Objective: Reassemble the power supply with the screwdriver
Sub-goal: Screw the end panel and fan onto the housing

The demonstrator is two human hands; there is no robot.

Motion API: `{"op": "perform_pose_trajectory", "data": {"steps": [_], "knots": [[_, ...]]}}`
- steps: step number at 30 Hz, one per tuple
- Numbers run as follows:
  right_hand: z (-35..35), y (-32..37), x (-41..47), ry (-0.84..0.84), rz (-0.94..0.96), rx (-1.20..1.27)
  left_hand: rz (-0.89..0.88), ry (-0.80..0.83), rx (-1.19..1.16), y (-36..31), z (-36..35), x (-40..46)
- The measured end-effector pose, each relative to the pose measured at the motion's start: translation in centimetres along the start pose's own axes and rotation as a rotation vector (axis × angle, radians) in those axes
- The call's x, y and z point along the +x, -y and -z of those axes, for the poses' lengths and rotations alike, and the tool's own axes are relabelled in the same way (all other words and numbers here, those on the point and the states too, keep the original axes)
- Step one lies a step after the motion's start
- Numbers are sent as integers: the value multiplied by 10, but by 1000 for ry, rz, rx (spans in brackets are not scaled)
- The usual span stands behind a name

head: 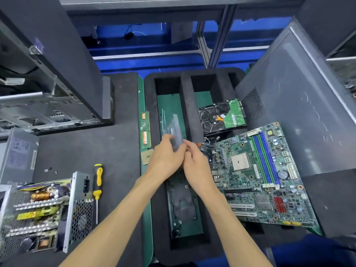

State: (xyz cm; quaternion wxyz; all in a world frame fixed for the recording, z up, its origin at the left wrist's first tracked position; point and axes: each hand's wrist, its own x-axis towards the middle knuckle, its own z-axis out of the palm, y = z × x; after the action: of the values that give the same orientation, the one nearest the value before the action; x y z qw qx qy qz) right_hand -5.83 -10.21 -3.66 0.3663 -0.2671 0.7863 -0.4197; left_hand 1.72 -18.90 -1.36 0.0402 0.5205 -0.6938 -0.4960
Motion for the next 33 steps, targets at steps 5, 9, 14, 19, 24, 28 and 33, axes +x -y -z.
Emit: {"op": "perform_pose_trajectory", "data": {"steps": [5,9,14,19,24,28,33], "knots": [[7,29,40,-9,100,-7,-30,28,-189,-19,26,35],[5,40,69,-19,143,-97,-3,55,-231,-22,32,62],[-3,43,88,-51,162,-165,-26,54,-178,-23,35,76],[-8,41,98,-62,160,-127,-40,17,-115,-28,37,85],[-12,43,111,-78,139,-137,-56,55,-96,-32,39,90],[-11,46,108,-70,187,-120,-57,47,-34,-33,41,93],[0,40,96,-185,288,-141,-264,-207,92,-30,41,75]]}}
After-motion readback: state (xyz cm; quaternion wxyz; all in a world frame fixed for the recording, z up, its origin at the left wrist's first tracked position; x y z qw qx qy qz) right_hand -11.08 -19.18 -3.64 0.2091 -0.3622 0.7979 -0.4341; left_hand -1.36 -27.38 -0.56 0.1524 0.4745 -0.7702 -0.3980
